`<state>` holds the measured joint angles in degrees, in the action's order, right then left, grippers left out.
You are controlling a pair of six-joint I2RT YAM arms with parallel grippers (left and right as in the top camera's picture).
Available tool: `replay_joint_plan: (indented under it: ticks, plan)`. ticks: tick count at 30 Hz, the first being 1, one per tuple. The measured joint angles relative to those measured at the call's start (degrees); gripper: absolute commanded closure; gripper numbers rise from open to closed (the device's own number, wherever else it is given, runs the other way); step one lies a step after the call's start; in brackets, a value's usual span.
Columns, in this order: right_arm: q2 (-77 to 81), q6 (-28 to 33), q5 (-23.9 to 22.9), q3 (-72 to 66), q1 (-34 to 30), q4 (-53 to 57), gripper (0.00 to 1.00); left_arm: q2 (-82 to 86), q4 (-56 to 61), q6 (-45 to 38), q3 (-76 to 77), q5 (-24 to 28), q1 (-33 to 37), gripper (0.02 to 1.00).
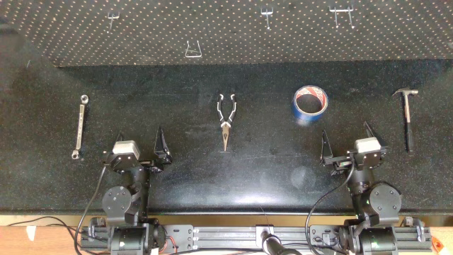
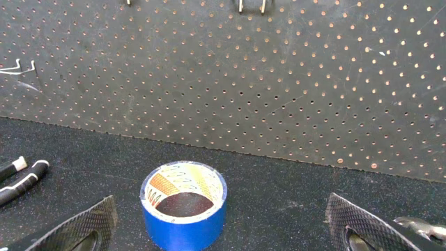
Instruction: Place Tools Onto Pegboard
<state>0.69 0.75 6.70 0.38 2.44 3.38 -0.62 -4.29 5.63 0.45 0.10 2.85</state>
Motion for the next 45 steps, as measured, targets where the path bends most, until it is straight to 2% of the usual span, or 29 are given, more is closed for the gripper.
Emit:
replay_joint_plan:
  ticks: [35,39,42,45]
  plan:
    - [0.0,0.0,0.0,0.0,0.0,0.0,0.025,-1.05,0.46,-1.07,0.04,0.02,0.0,0.023]
    - [-0.02,-0.02,-0.02,0.0,0.0,0.07,0.025,-21.05,-2.49,-10.19,6.4,-0.02,0.0,0.023]
    - [-0.15,0.0,-0.24,0.0,0.0,0.07,0.025,-40.5,-17.51,-14.16,24.06,-0.02,1.77,0.023]
    - [-0.22,0.0,-0.24,0.0,0.0,0.07,0.025,-54.23,-30.08,-14.91,37.44,-1.33,8.92,0.023]
